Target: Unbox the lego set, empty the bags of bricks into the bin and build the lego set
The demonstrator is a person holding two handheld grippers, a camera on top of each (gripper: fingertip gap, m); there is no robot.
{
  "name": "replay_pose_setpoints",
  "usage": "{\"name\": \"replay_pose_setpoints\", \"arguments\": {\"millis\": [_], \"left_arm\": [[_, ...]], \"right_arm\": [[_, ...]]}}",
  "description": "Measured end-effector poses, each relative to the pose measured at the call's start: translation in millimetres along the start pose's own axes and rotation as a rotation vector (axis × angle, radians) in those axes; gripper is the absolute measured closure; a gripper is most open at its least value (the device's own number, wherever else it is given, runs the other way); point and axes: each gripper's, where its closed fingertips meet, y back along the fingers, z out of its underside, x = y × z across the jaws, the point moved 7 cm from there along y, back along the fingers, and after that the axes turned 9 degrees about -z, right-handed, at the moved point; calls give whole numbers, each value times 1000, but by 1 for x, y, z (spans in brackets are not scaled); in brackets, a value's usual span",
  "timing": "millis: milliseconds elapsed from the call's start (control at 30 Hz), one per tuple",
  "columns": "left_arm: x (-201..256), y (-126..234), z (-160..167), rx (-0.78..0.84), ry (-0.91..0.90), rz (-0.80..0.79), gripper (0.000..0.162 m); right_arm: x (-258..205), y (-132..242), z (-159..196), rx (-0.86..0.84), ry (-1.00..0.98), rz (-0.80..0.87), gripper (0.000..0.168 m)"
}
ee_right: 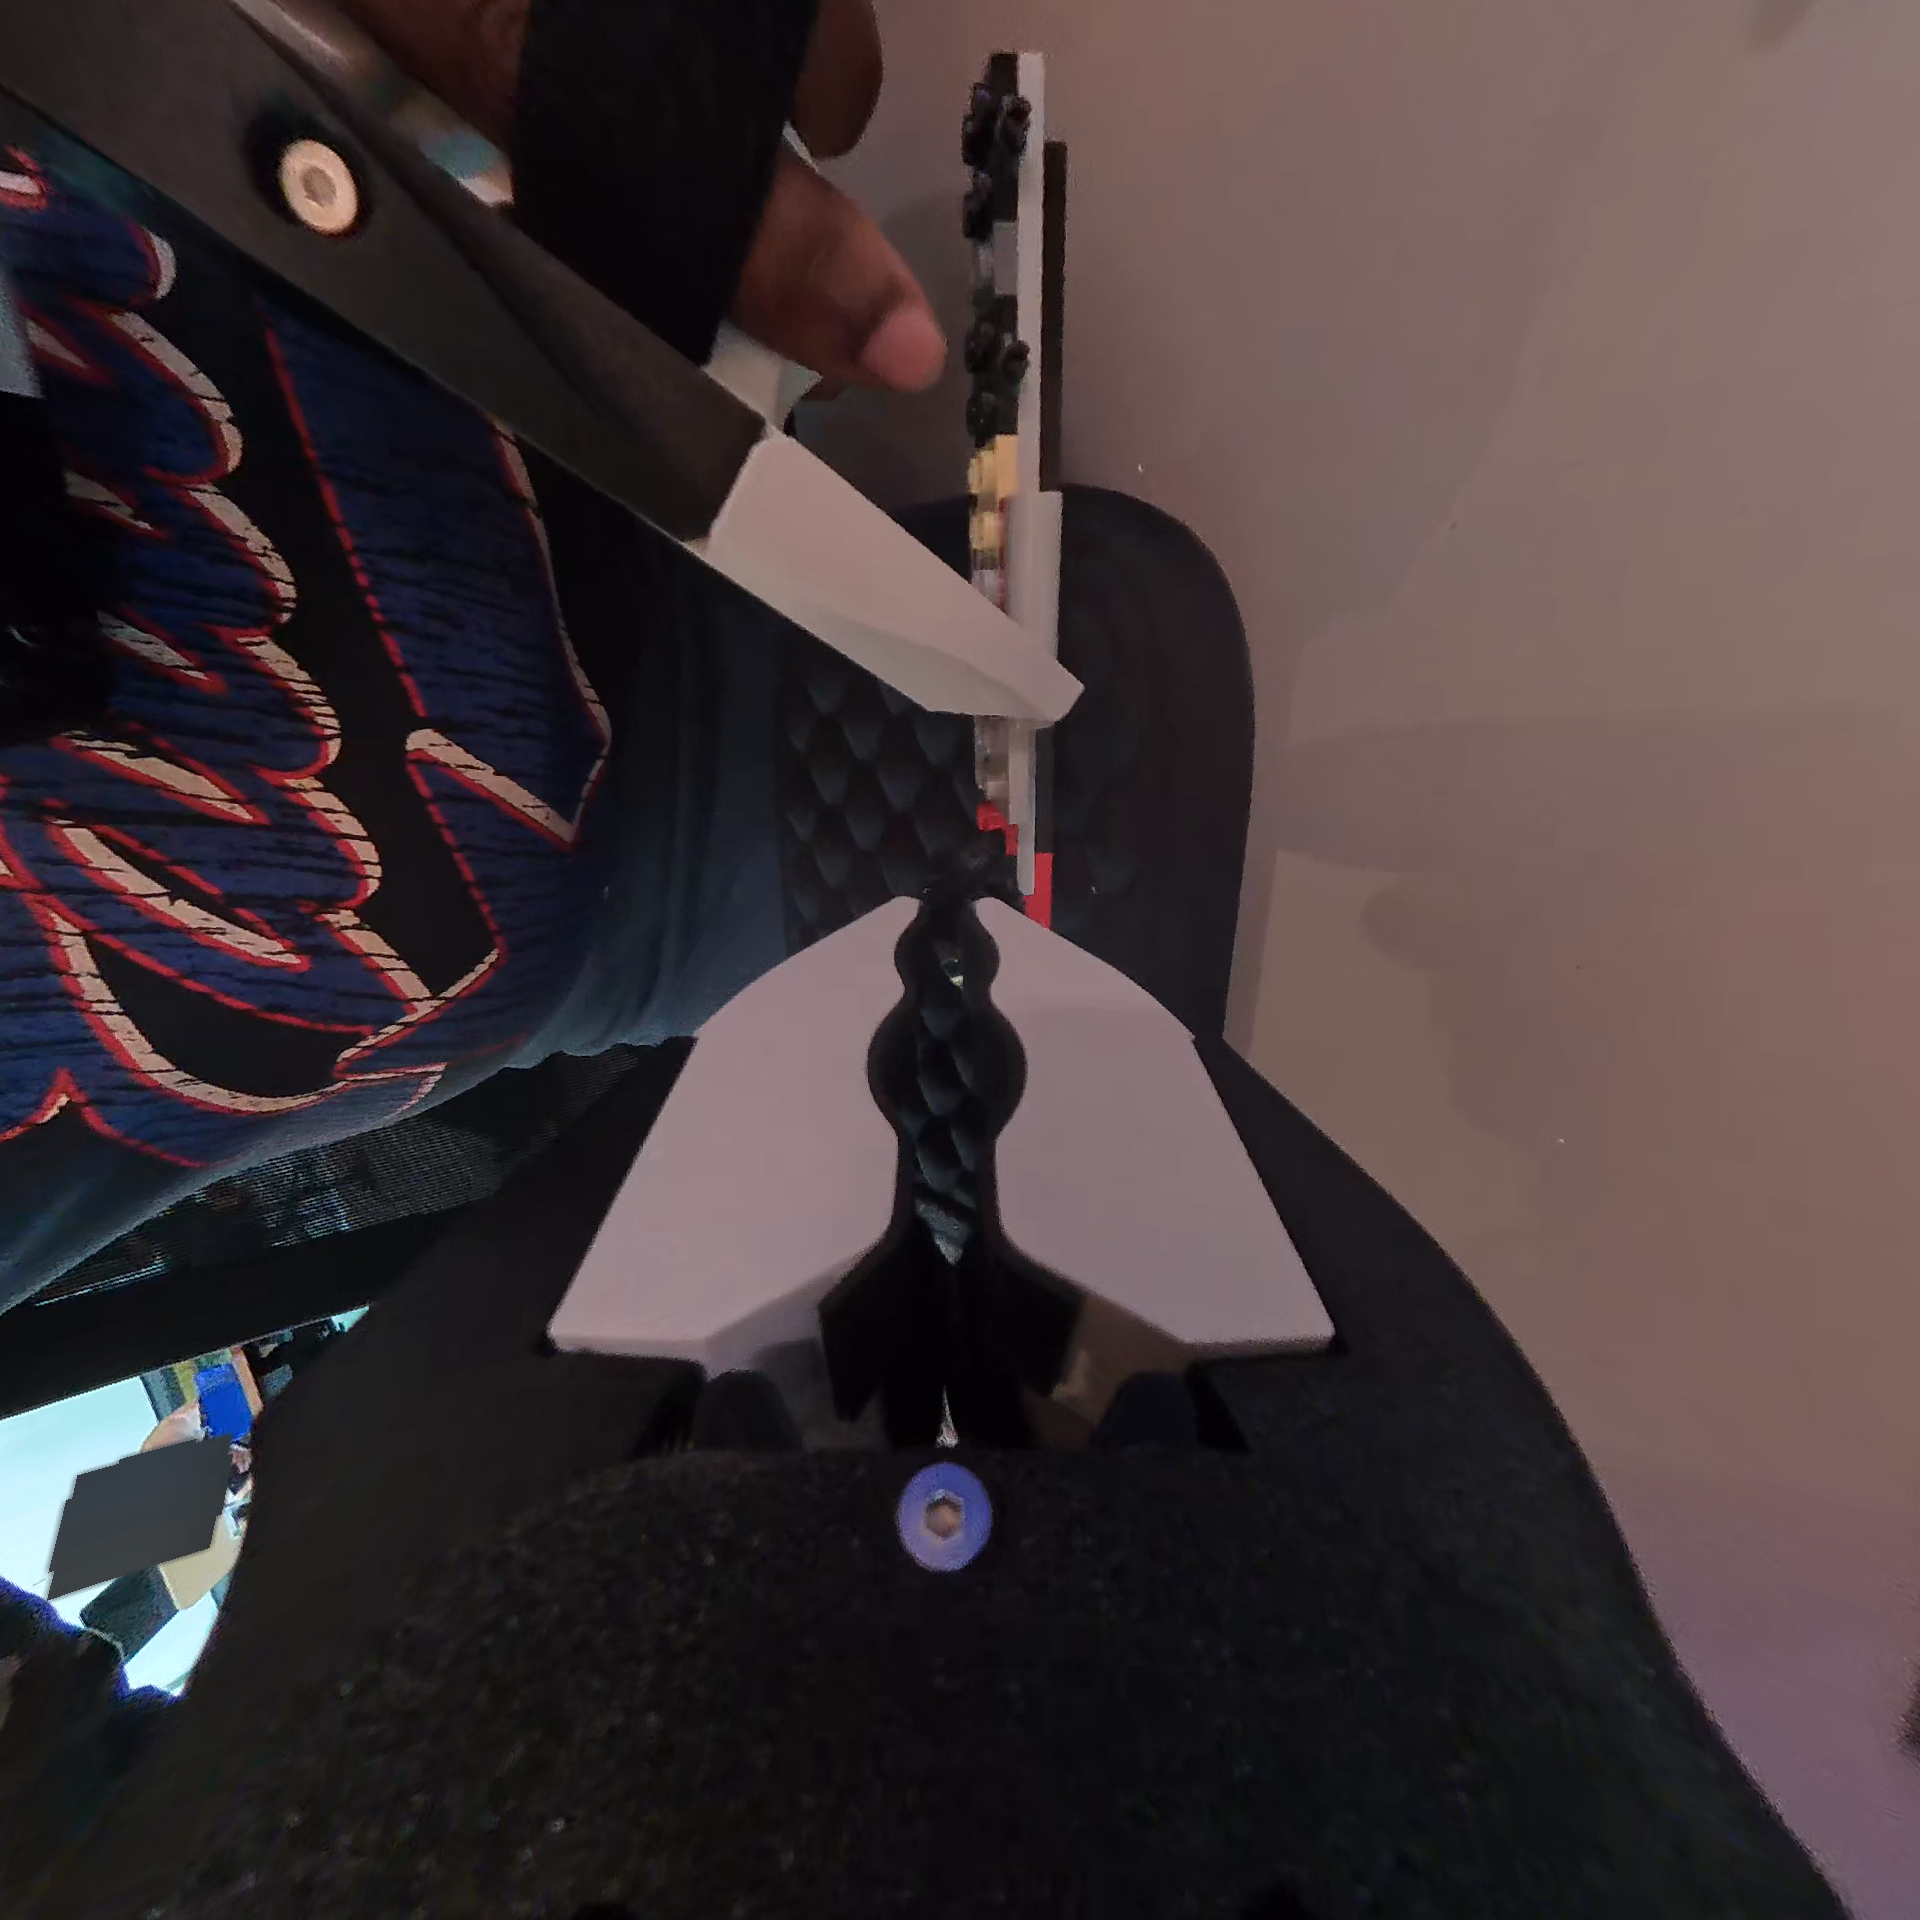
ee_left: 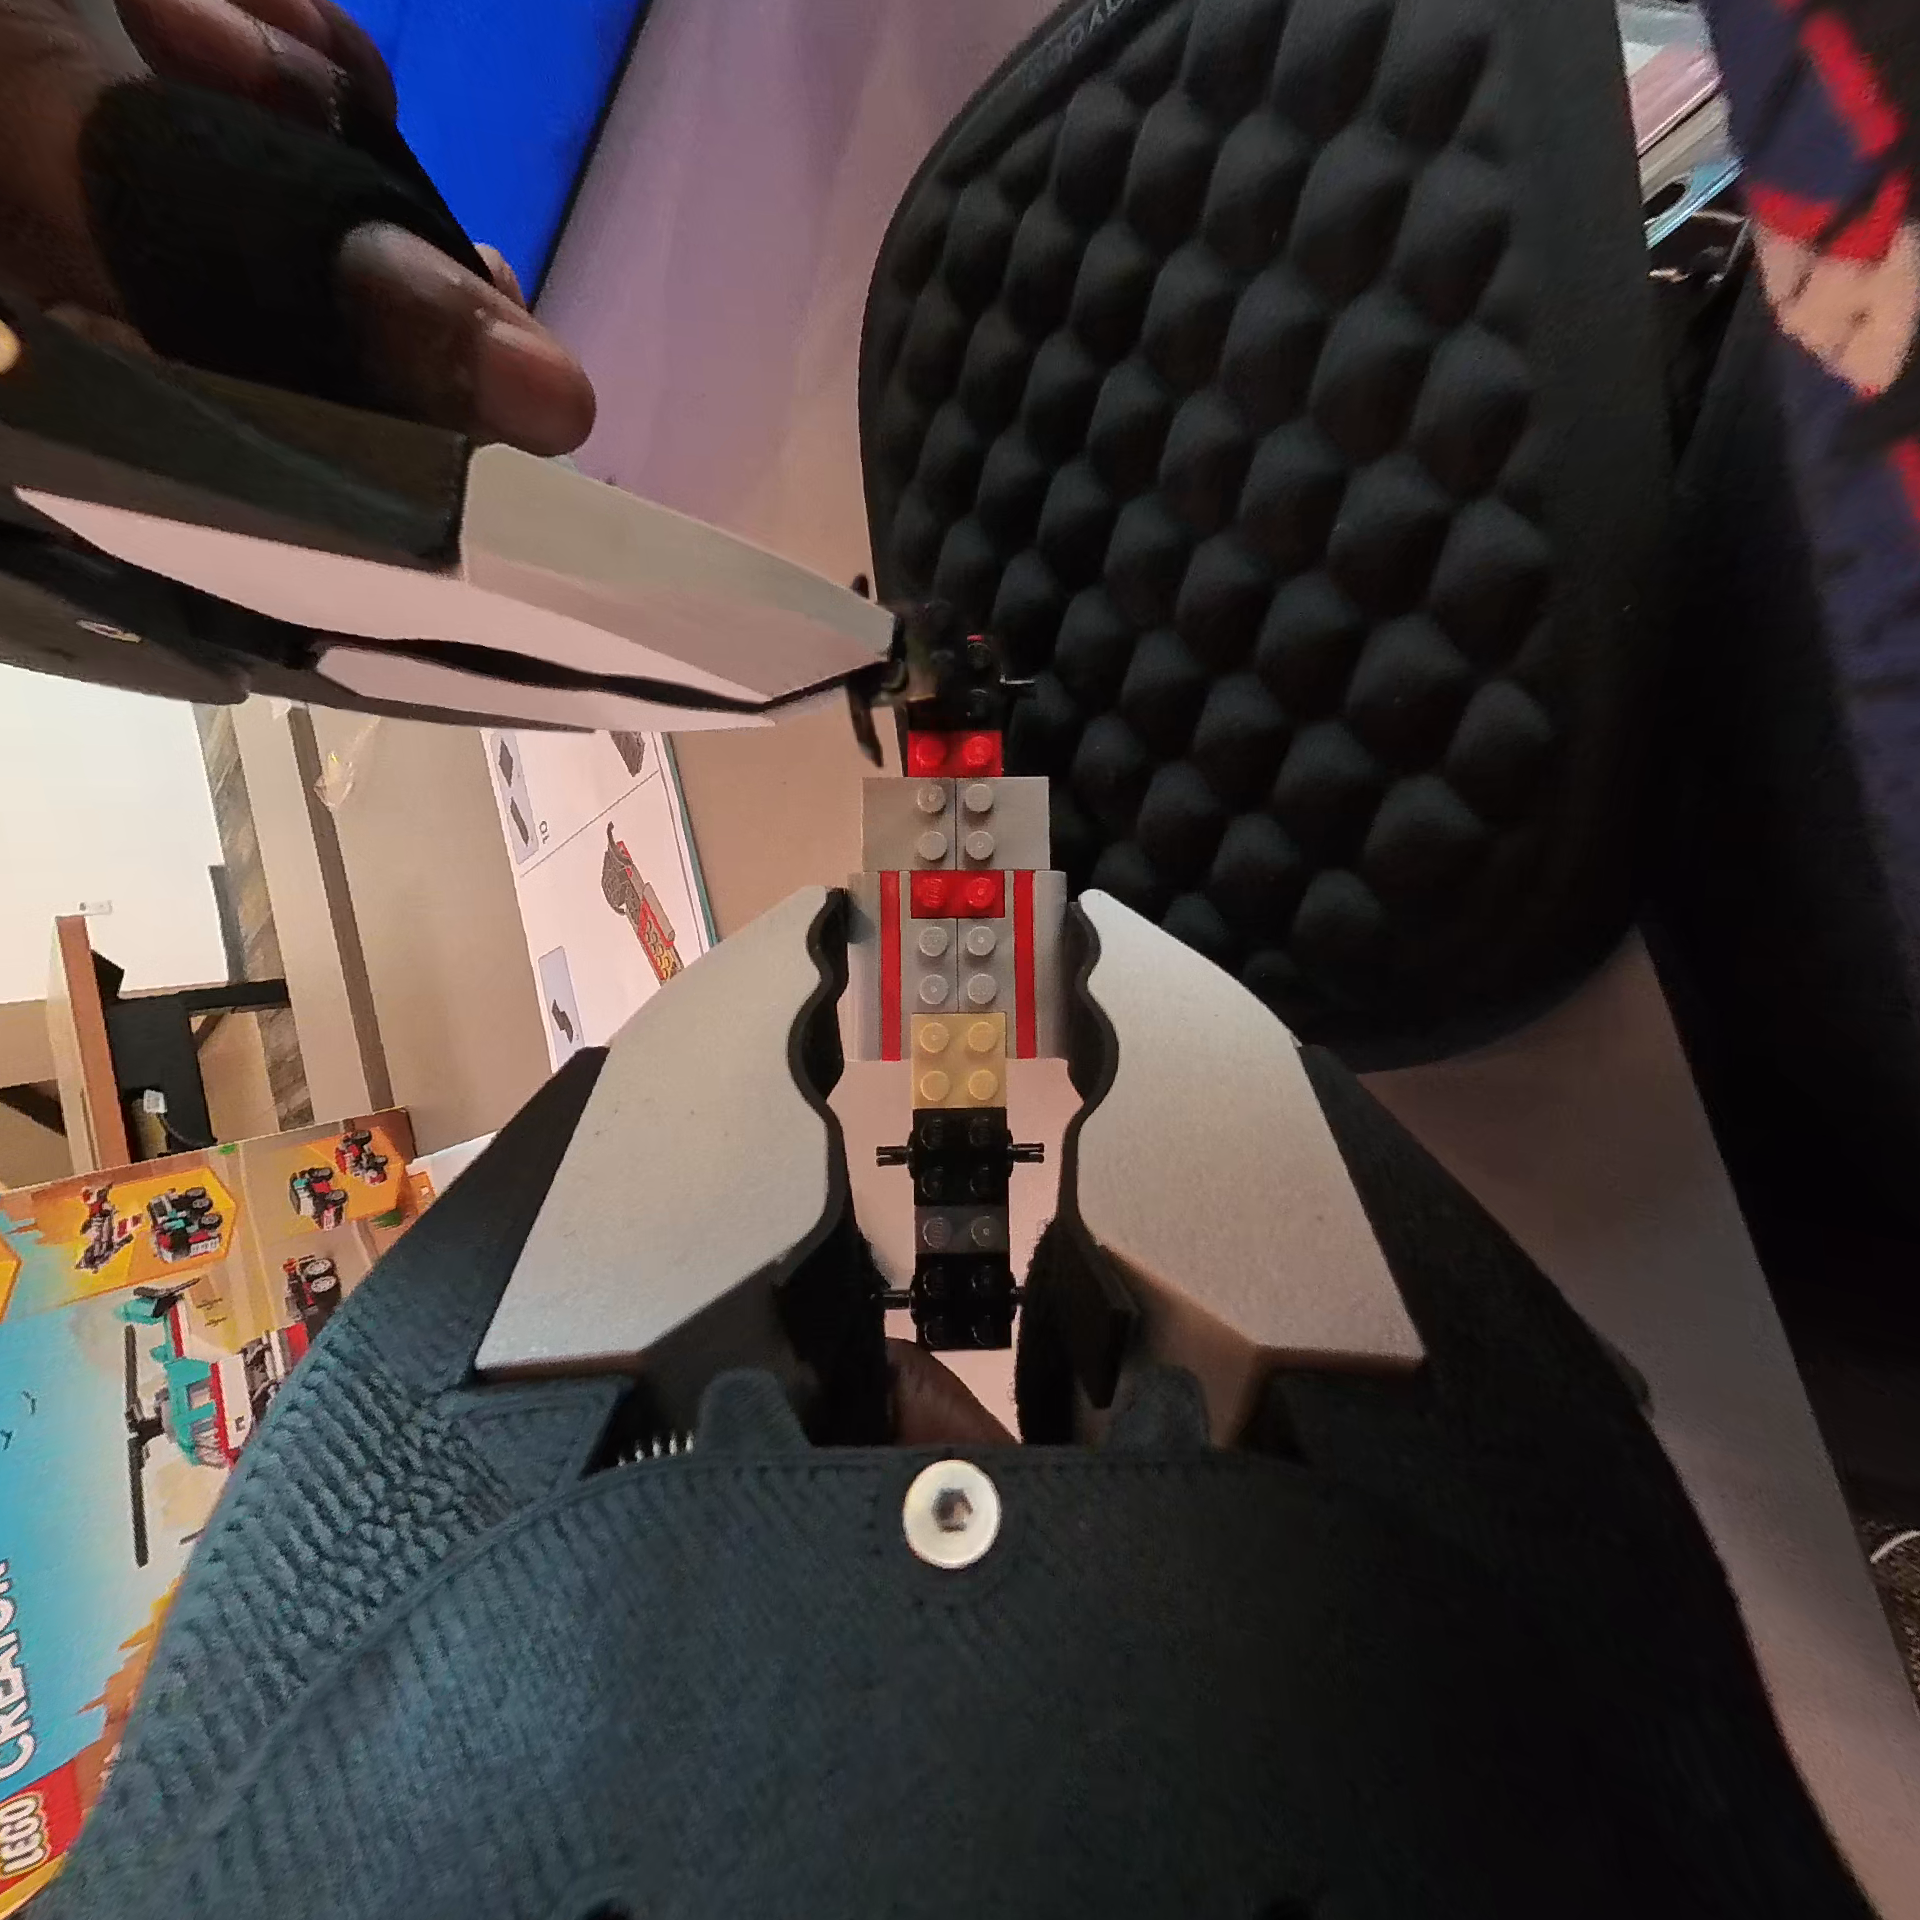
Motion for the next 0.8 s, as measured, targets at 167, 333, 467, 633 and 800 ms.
{"name": "replay_pose_setpoints", "arguments": {"millis": [167, 333, 467, 633, 800], "left_arm": [[0, 0, 0, -3, 3, 5, 122], [-1, -1, 1, -4, 31, 20, 122], [-3, -1, 2, 2, 49, 46, 122], [-6, -3, 7, 25, 136, 140, 122], [-11, -8, 16, 65, 283, 273, 122]], "right_arm": [[-1, 3, -1, 27, -1, 5, 163], [-1, 2, -1, 29, -2, 21, 163], [2, 3, -1, 21, -16, 19, 163], [9, 3, -4, 10, -34, -28, 162], [18, 2, -6, 11, -65, -100, 161]]}}
